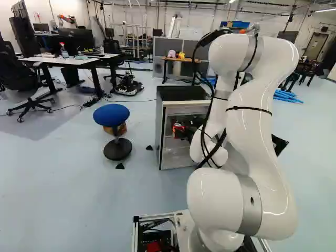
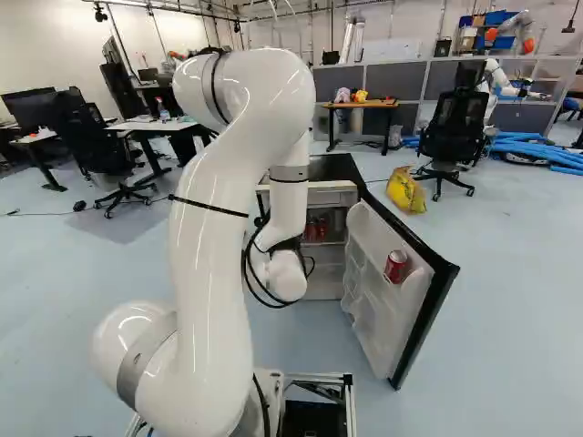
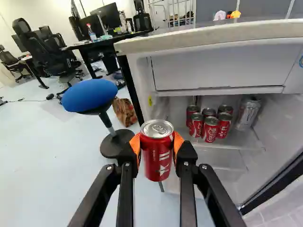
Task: Grab a drink from the fridge
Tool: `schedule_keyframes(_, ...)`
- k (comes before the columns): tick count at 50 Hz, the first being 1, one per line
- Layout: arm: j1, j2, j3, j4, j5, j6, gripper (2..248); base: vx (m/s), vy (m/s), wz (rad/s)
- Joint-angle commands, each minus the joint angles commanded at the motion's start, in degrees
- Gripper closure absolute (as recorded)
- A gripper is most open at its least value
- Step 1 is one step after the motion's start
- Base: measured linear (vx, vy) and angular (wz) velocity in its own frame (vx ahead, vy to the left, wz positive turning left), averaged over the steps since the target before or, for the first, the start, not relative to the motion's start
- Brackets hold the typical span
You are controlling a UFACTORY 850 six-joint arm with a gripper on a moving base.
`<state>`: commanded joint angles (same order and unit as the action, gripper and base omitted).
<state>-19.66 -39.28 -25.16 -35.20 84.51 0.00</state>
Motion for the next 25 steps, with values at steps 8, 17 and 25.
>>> schedule_keyframes(8,-0.37,3.06,3.2,0.55,0.6,0.0,159,0.0,0.0,0.0)
schedule_keyframes(17,-0.92,6.29,6.24,1.16,1.33,0.0,159,0.0,0.0,0.0)
schedule_keyframes(25,-1.16,8.59,7.8,1.71,1.99,0.0,159,0.0,0.0,0.0)
